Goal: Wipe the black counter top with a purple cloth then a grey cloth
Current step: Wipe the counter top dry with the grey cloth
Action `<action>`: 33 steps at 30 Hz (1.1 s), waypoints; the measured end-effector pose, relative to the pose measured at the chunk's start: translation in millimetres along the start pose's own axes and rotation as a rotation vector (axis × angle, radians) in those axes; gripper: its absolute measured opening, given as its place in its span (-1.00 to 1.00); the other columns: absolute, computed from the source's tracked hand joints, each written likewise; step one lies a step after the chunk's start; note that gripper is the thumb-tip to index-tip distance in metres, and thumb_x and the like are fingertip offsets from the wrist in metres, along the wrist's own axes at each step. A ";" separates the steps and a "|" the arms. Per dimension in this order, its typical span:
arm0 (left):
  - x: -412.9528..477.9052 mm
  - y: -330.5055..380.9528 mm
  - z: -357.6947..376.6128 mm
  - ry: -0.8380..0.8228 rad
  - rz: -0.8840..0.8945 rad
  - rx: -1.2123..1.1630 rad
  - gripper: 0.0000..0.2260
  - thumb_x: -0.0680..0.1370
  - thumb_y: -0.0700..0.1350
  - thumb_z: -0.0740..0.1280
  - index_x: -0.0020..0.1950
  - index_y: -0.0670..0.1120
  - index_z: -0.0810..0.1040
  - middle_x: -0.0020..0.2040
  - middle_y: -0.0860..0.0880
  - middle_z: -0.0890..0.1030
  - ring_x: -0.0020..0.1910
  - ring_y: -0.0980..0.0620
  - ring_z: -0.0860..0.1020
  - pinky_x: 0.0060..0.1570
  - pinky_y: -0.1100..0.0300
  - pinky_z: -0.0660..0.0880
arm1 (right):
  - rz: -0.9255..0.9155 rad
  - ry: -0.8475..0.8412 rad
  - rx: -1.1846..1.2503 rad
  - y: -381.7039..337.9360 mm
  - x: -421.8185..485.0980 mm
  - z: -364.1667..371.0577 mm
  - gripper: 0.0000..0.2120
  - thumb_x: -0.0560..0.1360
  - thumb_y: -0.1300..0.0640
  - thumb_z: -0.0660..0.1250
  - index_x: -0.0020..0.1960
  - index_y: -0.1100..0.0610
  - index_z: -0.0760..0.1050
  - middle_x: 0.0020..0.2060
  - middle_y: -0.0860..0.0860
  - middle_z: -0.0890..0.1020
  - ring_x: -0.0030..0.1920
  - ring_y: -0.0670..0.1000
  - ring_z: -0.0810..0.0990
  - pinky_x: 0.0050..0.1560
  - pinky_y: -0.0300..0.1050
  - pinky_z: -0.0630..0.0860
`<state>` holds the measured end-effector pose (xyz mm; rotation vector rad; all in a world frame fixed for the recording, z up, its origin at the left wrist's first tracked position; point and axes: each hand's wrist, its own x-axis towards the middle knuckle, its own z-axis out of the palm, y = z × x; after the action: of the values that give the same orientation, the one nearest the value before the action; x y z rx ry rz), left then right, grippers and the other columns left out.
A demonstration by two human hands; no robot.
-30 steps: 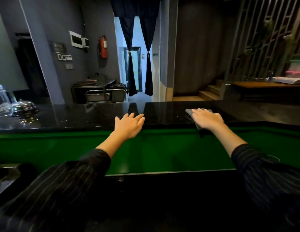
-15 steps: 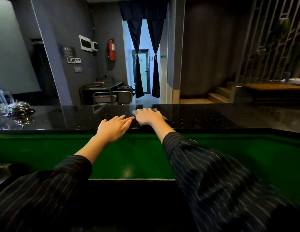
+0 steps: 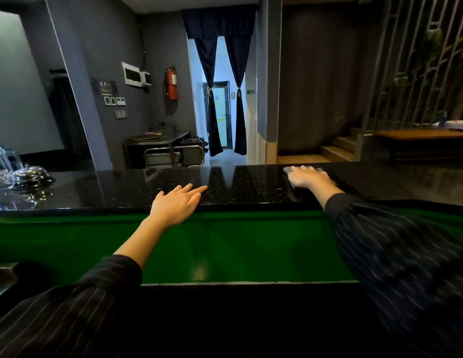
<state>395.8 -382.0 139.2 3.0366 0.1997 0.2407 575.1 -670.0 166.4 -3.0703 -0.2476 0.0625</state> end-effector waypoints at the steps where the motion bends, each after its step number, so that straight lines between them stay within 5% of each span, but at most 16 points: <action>1: 0.3 -0.4 1.3 0.006 0.002 0.005 -0.59 0.63 0.12 -0.18 0.49 0.31 0.02 0.57 0.04 0.08 0.56 -0.04 0.04 0.48 -0.21 -0.02 | 0.042 0.000 0.005 -9.9 7.3 1.9 -0.38 0.53 0.02 0.08 0.57 -0.05 0.04 0.56 0.09 0.14 0.54 0.18 0.08 0.48 0.26 -0.02; 5: 5.4 -0.2 5.6 0.057 0.018 0.023 -0.59 0.62 0.12 -0.17 0.48 0.33 0.03 0.57 0.06 0.10 0.55 -0.02 0.06 0.48 -0.20 0.00 | -0.003 -0.008 0.045 -58.4 37.2 1.6 -0.37 0.53 0.01 0.13 0.57 -0.01 0.06 0.55 0.12 0.13 0.54 0.20 0.07 0.47 0.29 0.01; 13: 10.6 -6.2 5.7 0.072 0.031 0.050 -0.59 0.63 0.08 -0.15 0.49 0.27 0.05 0.56 0.10 0.09 0.55 0.02 0.08 0.47 -0.19 0.06 | -0.457 -0.051 0.006 -237.1 51.4 20.2 -0.36 0.48 0.02 0.12 0.56 -0.08 0.09 0.55 0.08 0.18 0.53 0.20 0.15 0.43 0.36 0.08; 16: 9.8 -6.9 0.8 0.061 0.028 0.046 -0.60 0.64 0.07 -0.16 0.50 0.26 0.03 0.56 0.12 0.06 0.55 0.03 0.06 0.47 -0.19 0.05 | -0.537 -0.088 0.028 -245.9 40.2 15.2 -0.39 0.56 0.05 0.05 0.59 -0.03 0.01 0.58 0.05 0.09 0.56 0.15 0.07 0.49 0.26 0.00; 19: 8.0 -7.6 -0.7 0.029 0.034 0.017 -0.61 0.64 0.10 -0.18 0.47 0.34 0.02 0.57 0.09 0.08 0.56 0.01 0.03 0.48 -0.19 0.02 | -0.559 -0.120 -0.004 -203.5 42.5 8.4 -0.34 0.48 0.09 0.06 0.57 -0.06 0.04 0.56 0.08 0.14 0.52 0.16 0.18 0.47 0.24 0.13; 22: 7.4 -7.1 -0.4 0.019 0.036 -0.003 -0.61 0.63 0.12 -0.19 0.45 0.37 0.04 0.57 0.07 0.09 0.56 -0.01 0.04 0.47 -0.20 0.01 | -0.402 -0.072 -0.026 -130.2 41.9 3.5 -0.26 0.35 -0.07 -0.10 0.55 -0.09 0.08 0.58 0.06 0.10 0.54 0.17 0.12 0.47 0.28 0.08; 26: 8.9 -8.0 -0.6 0.003 0.026 0.003 -0.60 0.62 0.12 -0.19 0.46 0.37 0.04 0.57 0.06 0.10 0.55 -0.03 0.05 0.46 -0.22 0.01 | -0.083 -0.020 0.016 -46.3 24.7 0.4 -0.39 0.51 -0.06 0.04 0.56 -0.12 0.05 0.57 0.05 0.11 0.54 0.19 0.09 0.47 0.30 0.03; 31: 7.2 -7.2 3.2 0.002 0.031 -0.003 -0.59 0.62 0.12 -0.18 0.46 0.36 0.05 0.57 0.04 0.09 0.55 -0.06 0.05 0.45 -0.26 -0.01 | 0.322 0.060 0.026 -50.5 -15.7 8.1 -0.42 0.57 -0.11 0.05 0.55 0.02 0.15 0.53 0.13 0.20 0.52 0.20 0.11 0.46 0.22 0.04; 33: 8.4 -5.3 2.3 0.025 0.034 0.001 -0.59 0.61 0.11 -0.18 0.46 0.36 0.06 0.57 0.03 0.11 0.55 -0.07 0.07 0.44 -0.27 0.01 | 0.336 0.084 0.037 -68.0 -27.6 8.0 -0.41 0.56 -0.13 0.06 0.55 0.04 0.15 0.53 0.15 0.20 0.52 0.21 0.11 0.46 0.25 0.06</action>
<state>403.7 -375.8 137.7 3.0412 0.1502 0.2811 536.7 -607.0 163.7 -3.0332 0.2715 -0.0457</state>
